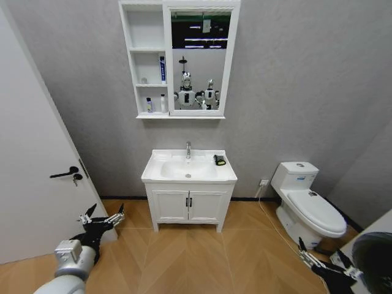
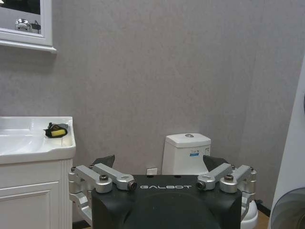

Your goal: Move facial cleanser and shampoo from washbasin to cabinet, then wipe washbasin with towel.

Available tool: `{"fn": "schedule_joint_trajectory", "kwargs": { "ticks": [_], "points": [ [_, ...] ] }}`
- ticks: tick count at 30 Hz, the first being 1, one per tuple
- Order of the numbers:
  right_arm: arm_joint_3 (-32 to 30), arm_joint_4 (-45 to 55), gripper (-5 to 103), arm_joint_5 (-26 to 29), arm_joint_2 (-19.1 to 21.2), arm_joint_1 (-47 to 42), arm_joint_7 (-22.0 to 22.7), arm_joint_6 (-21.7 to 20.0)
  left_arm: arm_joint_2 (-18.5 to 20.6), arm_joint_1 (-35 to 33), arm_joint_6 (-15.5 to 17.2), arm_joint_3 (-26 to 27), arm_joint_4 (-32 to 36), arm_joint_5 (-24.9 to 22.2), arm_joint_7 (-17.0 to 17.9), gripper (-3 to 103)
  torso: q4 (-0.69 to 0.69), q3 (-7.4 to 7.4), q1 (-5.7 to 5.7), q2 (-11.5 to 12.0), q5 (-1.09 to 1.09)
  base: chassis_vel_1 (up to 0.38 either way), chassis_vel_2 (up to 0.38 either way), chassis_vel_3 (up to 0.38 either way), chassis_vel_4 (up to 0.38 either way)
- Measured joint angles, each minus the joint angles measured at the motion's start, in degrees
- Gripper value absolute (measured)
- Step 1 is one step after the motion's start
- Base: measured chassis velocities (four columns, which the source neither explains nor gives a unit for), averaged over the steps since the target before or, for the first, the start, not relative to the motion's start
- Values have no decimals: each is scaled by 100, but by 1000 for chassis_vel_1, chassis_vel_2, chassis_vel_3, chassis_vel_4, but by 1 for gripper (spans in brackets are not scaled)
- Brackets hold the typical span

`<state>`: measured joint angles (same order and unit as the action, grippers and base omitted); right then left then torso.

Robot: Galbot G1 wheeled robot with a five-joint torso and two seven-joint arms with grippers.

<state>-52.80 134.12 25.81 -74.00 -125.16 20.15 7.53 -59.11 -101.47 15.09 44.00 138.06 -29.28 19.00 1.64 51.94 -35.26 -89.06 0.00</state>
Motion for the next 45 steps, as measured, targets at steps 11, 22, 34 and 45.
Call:
{"fn": "schedule_joint_trajectory", "kwargs": {
  "ticks": [11,22,34,45],
  "points": [
    [0,0,100,0,0,0,0,0,0,0,0,0,0,0,0,100,0,1,-1,-1,0,-27,-32,-28,-28],
    [0,0,100,0,0,0,0,0,0,1,0,0,0,0,0,100,1,1,-2,0,1,9,0,-8,-1],
    [0,0,100,0,0,0,-1,0,0,0,-1,0,0,0,0,100,2,0,0,-1,1,212,-60,-200,56],
    [0,0,100,0,0,-1,-1,0,0,1,0,0,0,0,0,100,1,1,-3,2,0,92,-89,-79,67]
  ]
}}
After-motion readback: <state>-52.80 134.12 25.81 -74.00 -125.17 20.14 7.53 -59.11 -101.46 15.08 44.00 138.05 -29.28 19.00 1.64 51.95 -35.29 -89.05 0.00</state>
